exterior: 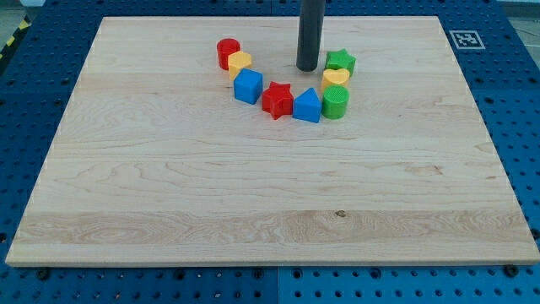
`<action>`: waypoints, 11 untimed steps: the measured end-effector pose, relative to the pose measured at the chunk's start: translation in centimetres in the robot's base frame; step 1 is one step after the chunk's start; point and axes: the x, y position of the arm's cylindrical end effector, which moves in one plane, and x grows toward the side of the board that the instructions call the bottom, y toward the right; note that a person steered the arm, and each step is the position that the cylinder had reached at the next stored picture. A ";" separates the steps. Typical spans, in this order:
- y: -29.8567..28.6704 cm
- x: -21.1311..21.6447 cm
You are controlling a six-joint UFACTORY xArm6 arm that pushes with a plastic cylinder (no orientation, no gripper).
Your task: Separate the yellow hexagon and the red circle from the group of blocks
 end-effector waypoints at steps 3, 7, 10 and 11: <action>-3.1 1.4; -9.8 0.5; -11.9 -1.6; -11.5 -2.4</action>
